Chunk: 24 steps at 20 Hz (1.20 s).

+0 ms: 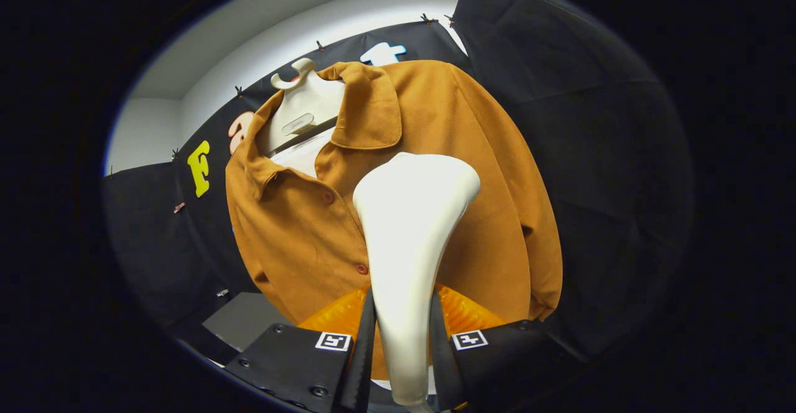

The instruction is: Iron the clothes twice with a garment steamer, once on the left side and once on the right side.

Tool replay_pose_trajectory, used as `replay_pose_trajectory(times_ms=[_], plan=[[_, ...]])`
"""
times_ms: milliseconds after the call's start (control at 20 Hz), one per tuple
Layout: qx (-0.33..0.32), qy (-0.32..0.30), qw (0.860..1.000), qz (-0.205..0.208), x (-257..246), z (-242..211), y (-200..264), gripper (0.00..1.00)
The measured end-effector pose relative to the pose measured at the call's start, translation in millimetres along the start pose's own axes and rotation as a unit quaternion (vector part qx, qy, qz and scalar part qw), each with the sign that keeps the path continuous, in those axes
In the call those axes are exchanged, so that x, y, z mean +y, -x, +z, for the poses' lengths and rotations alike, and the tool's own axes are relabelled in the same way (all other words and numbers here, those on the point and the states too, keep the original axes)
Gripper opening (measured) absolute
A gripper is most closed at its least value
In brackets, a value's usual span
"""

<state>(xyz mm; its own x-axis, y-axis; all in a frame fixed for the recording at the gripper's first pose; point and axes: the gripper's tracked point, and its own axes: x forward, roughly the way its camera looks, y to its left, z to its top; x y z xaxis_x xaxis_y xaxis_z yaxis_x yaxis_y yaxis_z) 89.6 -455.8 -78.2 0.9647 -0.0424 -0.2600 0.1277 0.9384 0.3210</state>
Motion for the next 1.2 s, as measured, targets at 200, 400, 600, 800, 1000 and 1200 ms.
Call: replay_pose_trajectory(times_ms=[200, 400, 600, 800, 1000, 1200], plan=[[0.02, -0.009, 1.0, 0.008, -7.4, -17.1, -12.3, 0.44], [0.046, -0.016, 0.999, 0.004, -18.6, -44.2, -17.6, 0.44], [0.073, -0.027, 0.997, -0.011, -37.2, -71.2, -16.2, 0.44], [0.101, -0.038, 0.994, -0.027, -54.3, -100.7, -14.0, 0.44], [0.128, -0.05, 0.99, -0.039, -67.9, -131.8, -16.7, 0.45], [0.155, -0.065, 0.984, -0.053, -80.4, -160.3, -17.5, 0.45]])
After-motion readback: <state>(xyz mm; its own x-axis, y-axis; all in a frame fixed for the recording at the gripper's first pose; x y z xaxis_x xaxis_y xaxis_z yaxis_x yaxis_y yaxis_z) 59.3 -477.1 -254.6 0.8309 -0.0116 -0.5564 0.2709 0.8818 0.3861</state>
